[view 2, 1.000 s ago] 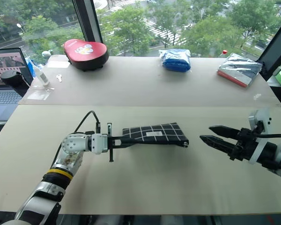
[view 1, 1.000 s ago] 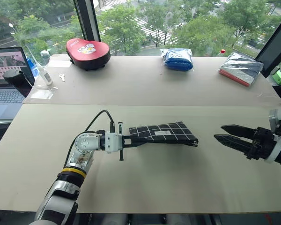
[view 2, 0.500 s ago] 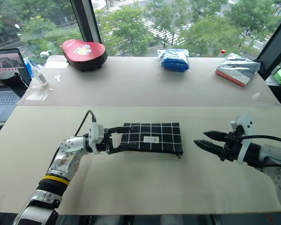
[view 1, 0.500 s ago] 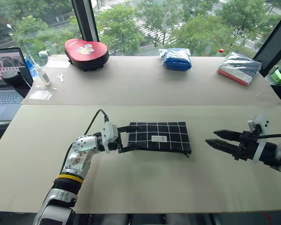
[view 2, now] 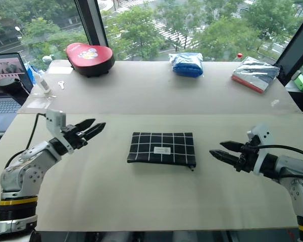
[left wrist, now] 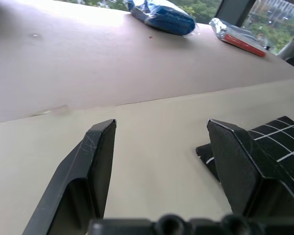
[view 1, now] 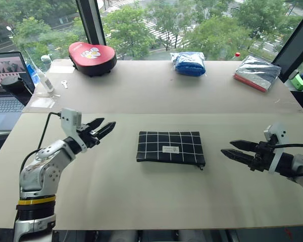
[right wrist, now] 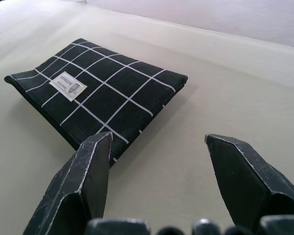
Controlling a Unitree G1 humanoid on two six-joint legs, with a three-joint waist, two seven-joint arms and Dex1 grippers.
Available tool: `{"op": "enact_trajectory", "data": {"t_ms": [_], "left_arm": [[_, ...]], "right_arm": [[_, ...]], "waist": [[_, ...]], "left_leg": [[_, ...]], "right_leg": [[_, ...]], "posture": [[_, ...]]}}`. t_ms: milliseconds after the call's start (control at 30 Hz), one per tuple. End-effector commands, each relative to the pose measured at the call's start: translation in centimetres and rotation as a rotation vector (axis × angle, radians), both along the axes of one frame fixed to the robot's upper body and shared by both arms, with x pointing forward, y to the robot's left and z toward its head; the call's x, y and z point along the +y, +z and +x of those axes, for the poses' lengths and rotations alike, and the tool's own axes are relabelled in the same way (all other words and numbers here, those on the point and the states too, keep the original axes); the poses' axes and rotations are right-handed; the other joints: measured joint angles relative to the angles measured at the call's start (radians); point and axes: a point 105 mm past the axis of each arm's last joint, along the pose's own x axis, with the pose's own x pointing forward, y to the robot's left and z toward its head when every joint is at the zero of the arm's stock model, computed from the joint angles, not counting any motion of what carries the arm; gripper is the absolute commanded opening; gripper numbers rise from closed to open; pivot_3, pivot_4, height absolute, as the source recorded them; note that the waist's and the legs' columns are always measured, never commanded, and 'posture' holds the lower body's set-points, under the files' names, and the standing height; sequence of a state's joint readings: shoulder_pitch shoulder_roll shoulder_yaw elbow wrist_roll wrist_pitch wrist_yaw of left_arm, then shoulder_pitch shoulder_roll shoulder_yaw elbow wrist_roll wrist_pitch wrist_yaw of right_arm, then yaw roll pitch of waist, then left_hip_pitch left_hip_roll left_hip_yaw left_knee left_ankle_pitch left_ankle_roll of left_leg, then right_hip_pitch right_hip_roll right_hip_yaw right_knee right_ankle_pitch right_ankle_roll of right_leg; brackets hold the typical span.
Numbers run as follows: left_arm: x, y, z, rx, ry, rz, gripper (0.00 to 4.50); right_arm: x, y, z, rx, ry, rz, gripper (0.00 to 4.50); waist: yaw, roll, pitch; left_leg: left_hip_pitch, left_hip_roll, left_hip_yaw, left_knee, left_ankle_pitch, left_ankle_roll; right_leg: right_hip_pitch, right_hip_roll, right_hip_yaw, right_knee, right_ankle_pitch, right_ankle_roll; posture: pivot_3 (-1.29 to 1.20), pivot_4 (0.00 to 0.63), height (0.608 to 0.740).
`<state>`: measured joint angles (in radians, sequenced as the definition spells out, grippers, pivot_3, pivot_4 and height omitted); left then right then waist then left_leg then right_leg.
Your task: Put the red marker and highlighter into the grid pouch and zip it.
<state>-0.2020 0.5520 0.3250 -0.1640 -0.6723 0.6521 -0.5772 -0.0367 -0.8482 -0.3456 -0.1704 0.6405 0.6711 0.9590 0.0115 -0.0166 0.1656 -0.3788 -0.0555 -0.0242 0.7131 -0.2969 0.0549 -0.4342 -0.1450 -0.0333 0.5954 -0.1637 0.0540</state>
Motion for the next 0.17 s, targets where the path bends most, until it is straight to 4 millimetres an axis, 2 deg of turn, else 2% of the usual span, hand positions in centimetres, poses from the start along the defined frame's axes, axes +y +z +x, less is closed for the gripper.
{"op": "enact_trajectory", "data": {"t_ms": [33,167], "left_arm": [[1.8,1.0,-1.1,-0.021,0.048,-0.004,3.18],[2.8,0.4,-2.0,-0.005,0.056,0.009,3.18]], "right_arm": [[-1.1,1.1,0.1,-0.048,-0.017,-0.024,3.41],[-1.7,1.3,0.5,-0.053,-0.039,-0.031,3.41]], "waist": [[0.001,0.000,0.000],[0.001,0.000,0.000]], "left_leg": [[0.000,0.000,0.000,0.000,0.000,0.000],[0.000,0.000,0.000,0.000,0.000,0.000]], "right_leg": [[0.000,0.000,0.000,0.000,0.000,0.000],[0.000,0.000,0.000,0.000,0.000,0.000]], "posture": [[0.00,0.150,0.740],[0.00,0.150,0.740]]}}
